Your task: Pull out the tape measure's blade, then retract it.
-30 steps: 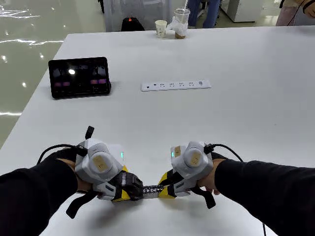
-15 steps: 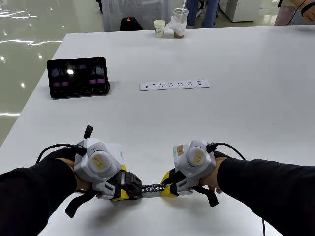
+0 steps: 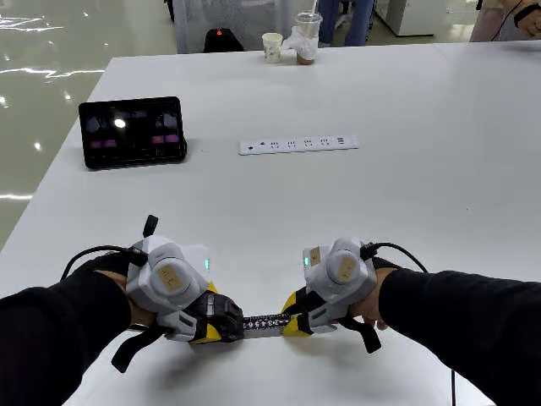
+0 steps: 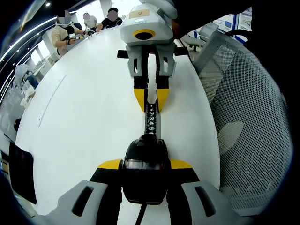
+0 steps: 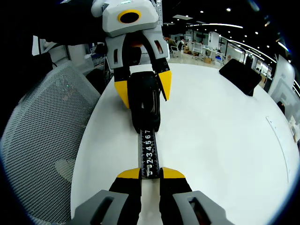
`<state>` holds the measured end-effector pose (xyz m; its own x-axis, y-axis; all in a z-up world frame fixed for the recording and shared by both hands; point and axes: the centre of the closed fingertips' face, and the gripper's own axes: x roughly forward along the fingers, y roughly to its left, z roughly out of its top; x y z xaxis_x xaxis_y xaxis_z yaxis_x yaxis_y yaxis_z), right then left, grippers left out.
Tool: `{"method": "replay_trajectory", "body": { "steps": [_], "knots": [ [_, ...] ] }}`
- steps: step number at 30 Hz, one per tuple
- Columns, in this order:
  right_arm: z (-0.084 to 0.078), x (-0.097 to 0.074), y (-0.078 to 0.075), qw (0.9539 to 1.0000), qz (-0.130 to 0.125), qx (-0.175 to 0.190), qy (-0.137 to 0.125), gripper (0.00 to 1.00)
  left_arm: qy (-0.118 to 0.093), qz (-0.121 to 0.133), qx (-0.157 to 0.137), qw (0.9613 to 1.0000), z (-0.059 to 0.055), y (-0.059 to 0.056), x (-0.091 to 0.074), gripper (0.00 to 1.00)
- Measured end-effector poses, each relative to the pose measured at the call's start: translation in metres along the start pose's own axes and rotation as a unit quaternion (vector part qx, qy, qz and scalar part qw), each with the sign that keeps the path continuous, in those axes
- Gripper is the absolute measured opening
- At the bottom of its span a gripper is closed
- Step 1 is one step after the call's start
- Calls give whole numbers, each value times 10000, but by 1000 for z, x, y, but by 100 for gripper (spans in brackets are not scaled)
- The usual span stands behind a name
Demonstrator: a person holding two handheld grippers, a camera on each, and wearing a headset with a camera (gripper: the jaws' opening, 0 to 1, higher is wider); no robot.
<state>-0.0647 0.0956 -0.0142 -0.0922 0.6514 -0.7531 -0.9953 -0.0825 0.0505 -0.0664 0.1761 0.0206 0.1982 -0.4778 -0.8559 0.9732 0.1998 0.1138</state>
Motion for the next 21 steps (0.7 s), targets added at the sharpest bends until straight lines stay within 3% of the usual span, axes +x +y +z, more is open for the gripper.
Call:
{"method": "replay_trajectory", "body": {
  "steps": [21],
  "knots": [
    [-9, -7, -1, 10000, -15, -7, 34, 11, 1, 14, -2, 10000, 0, 1, 1, 30]
  ]
}}
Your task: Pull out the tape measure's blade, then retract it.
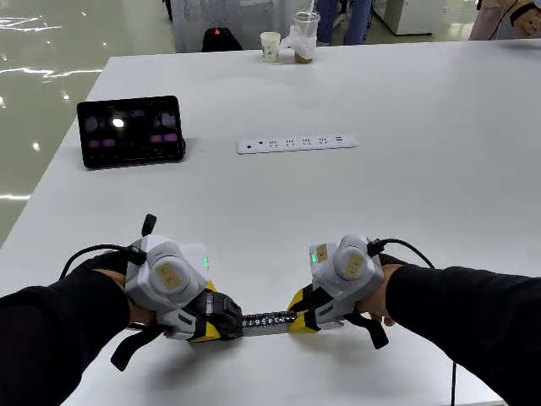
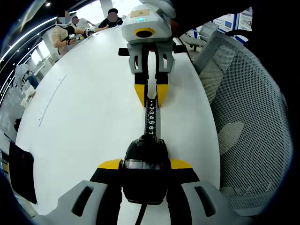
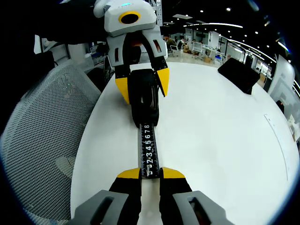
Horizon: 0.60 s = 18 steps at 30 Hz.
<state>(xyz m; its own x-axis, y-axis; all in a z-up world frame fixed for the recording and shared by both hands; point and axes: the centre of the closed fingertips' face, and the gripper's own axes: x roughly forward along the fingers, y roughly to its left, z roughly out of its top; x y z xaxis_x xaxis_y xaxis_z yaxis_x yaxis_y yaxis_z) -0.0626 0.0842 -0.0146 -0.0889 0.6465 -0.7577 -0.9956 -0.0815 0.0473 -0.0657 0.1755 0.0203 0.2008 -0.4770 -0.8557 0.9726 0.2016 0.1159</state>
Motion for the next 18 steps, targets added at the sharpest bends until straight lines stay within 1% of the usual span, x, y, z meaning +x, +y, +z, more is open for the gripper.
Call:
{"method": "replay_trajectory", "body": {
  "steps": [18],
  "knots": [
    [-7, -8, 1, 10000, -11, 38, 22, 11, -10, 21, -12, 10000, 0, -1, 0, 30]
  ]
}}
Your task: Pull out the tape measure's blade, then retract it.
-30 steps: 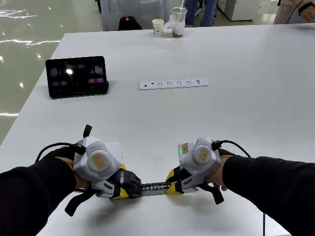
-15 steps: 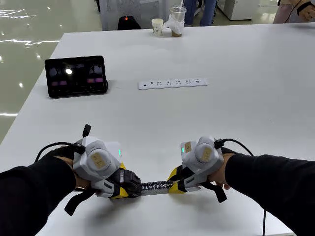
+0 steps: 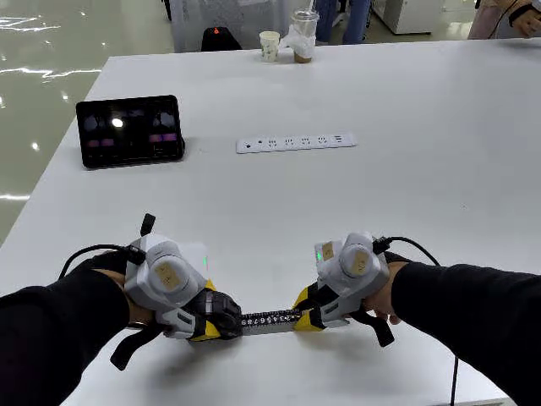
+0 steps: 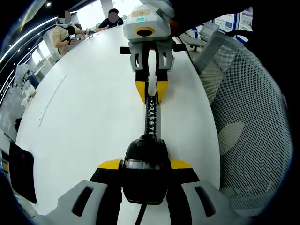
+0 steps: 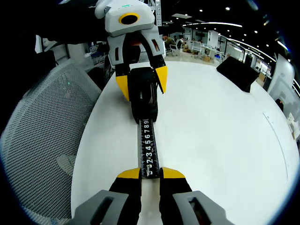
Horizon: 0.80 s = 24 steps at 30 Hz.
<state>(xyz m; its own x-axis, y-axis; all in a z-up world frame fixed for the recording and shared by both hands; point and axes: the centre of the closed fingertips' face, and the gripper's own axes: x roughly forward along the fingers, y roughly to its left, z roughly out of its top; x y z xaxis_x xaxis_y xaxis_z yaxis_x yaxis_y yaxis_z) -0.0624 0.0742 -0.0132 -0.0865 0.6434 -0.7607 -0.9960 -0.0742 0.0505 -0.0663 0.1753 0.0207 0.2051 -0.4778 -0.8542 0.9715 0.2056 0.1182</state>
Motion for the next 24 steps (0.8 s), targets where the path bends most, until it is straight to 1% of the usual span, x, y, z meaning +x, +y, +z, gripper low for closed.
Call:
{"method": "replay_trajectory", "body": {
  "steps": [24],
  "knots": [
    [-10, -7, -1, 10000, -8, 42, 26, 11, -16, 34, -19, 10000, 0, -1, -1, 30]
  ]
}}
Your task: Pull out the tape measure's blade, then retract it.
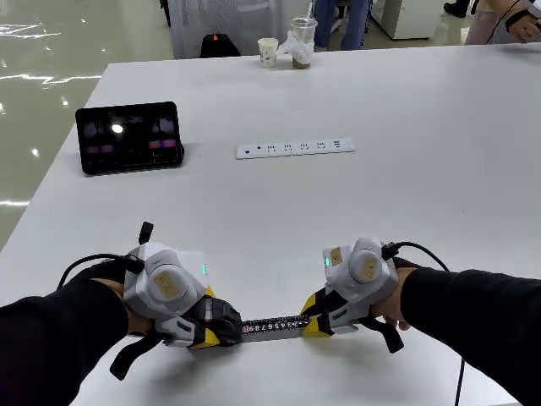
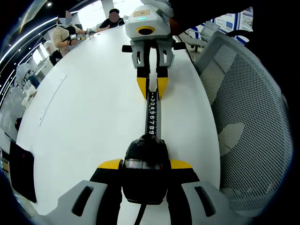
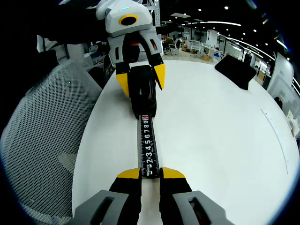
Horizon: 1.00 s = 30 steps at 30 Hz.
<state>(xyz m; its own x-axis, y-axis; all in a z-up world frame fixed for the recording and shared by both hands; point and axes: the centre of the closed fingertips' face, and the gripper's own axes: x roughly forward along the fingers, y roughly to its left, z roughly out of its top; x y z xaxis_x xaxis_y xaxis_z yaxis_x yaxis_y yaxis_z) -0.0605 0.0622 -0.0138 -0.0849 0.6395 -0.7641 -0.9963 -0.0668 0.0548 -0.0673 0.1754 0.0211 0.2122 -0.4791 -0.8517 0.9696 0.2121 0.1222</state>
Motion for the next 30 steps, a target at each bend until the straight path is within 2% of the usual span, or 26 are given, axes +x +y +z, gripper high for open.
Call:
{"method": "replay_trajectory", "body": {
  "steps": [30],
  "knots": [
    [-15, -15, -1, 10000, -46, 58, 22, 11, -16, -17, -5, 10000, 1, 0, 1, 30]
  ]
}}
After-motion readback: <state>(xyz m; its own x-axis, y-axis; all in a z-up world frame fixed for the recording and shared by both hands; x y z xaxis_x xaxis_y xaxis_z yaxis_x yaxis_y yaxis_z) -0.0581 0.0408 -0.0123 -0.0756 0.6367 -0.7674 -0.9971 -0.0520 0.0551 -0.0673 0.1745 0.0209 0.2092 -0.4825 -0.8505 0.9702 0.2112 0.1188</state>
